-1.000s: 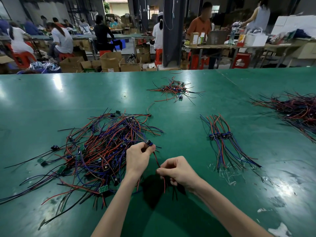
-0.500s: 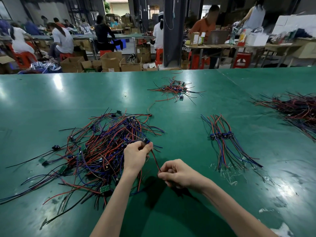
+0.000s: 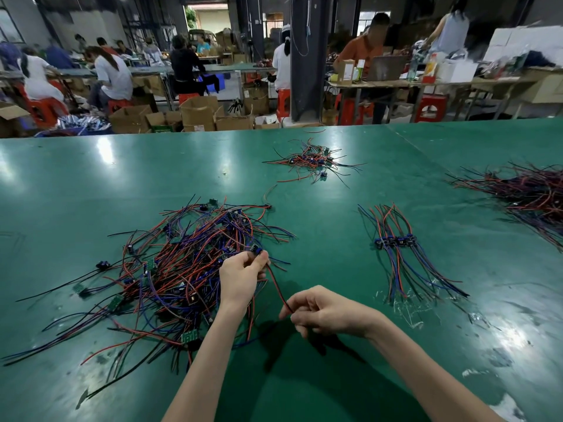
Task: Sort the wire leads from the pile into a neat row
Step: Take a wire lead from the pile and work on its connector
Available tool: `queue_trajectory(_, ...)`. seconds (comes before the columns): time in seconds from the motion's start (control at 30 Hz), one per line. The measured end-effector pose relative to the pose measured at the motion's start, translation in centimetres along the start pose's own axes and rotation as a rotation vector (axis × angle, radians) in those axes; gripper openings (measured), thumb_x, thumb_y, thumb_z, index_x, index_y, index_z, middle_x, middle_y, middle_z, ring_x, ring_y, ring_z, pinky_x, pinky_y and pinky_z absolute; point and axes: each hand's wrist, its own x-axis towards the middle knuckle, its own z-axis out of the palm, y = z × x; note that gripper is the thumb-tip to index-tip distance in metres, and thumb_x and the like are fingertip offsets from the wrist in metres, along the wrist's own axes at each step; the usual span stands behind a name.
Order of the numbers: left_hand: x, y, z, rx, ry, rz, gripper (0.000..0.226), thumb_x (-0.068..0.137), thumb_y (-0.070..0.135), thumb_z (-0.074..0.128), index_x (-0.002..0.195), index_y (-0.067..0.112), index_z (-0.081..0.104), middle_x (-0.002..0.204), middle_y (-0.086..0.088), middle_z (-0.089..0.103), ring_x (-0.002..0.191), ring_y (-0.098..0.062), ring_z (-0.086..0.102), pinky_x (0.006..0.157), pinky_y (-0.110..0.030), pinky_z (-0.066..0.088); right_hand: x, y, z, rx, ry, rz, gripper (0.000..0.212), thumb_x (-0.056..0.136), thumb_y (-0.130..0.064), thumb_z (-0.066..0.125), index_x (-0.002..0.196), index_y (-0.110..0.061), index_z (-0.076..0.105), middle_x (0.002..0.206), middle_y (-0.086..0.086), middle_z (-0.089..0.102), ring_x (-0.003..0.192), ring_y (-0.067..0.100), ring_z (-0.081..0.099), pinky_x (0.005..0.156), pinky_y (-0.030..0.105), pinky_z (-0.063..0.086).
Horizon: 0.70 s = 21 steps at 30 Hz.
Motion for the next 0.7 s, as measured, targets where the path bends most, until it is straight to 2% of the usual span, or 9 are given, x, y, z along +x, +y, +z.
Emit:
queue_trajectory(0.13, 0.1, 0.0, -0.1, -0.035, 0.006, -0.002, 0.023, 0.089, 0.020, 0.066, 0.072, 0.005, 0.069, 0.070, -0.005, 0.069, 0.057, -0.009, 0.060, 0.058, -0.022, 0.052, 0.2, 0.2, -0.1, -0.005, -0.010, 0.001, 0.022, 0.099, -0.006, 0.044, 0.114, -0.001, 0.059, 0.057, -0.006, 0.053, 0.040, 0.001, 0.035, 0.041, 0.015, 0.027)
queue_trajectory(0.23, 0.1, -0.1, -0.1, -0.058, 0.011, -0.007, 0.024, 0.088, 0.020, 0.066, 0.070, 0.005, 0.069, 0.068, -0.005, 0.068, 0.056, -0.008, 0.060, 0.055, -0.019, 0.051, 0.0, 0.3, -0.5, 0.083, -0.050, -0.042, 0.021, 0.098, -0.003, 0.045, 0.112, -0.005, 0.060, 0.064, 0.000, 0.059, 0.039, 0.002, 0.033, 0.040, 0.014, 0.027)
queue_trajectory(0.33, 0.0, 0.1, 0.1, -0.050, -0.011, -0.008, 0.025, 0.087, 0.021, 0.067, 0.068, 0.005, 0.070, 0.066, -0.006, 0.067, 0.058, -0.012, 0.060, 0.060, -0.026, 0.054, -0.3, 0.5, -1.1, 0.137, -0.128, -0.086, 0.018, 0.097, -0.002, 0.048, 0.112, -0.006, 0.058, 0.073, 0.004, 0.064, 0.039, 0.002, 0.036, 0.042, 0.013, 0.029)
queue_trajectory(0.4, -0.1, 0.2, 0.3, -0.037, -0.032, -0.020, 0.025, 0.088, 0.020, 0.067, 0.067, 0.005, 0.070, 0.065, -0.006, 0.066, 0.059, -0.015, 0.059, 0.068, -0.034, 0.056, -0.5, 0.8, -1.7, 0.158, -0.166, -0.085, 0.017, 0.097, -0.004, 0.050, 0.112, -0.006, 0.058, 0.075, 0.003, 0.067, 0.038, 0.001, 0.036, 0.040, 0.011, 0.029)
queue_trajectory(0.47, -0.3, 0.4, 0.4, -0.045, -0.063, -0.051, 0.026, 0.087, 0.018, 0.067, 0.065, 0.006, 0.070, 0.061, -0.005, 0.064, 0.057, -0.015, 0.058, 0.070, -0.036, 0.055, -0.6, 1.0, -2.2, 0.161, -0.178, -0.060, 0.016, 0.095, -0.007, 0.053, 0.110, -0.009, 0.060, 0.077, 0.002, 0.071, 0.037, 0.001, 0.035, 0.036, 0.011, 0.028)
queue_trajectory(0.63, -0.9, 1.5, 1.0, -0.171, -0.251, -0.140, 0.022, 0.085, 0.012, 0.069, 0.066, 0.001, 0.070, 0.054, -0.003, 0.061, 0.052, -0.012, 0.055, 0.055, -0.020, 0.053, -0.2, 1.1, -2.5, 0.208, -0.090, 0.010, 0.018, 0.092, -0.023, 0.059, 0.100, -0.007, 0.062, 0.093, 0.011, 0.074, 0.038, 0.003, 0.030, 0.032, 0.015, 0.019)
queue_trajectory(0.7, -1.4, 1.5, 1.7, -0.131, -0.322, -0.144, 0.021, 0.084, 0.011, 0.069, 0.066, 0.000, 0.069, 0.054, -0.005, 0.062, 0.053, -0.014, 0.055, 0.058, -0.023, 0.052, 0.0, 1.0, -2.3, 0.277, 0.010, 0.027, 0.028, 0.090, -0.031, 0.059, 0.097, -0.004, 0.060, 0.091, 0.013, 0.073, 0.036, 0.002, 0.026, 0.031, 0.013, 0.018)
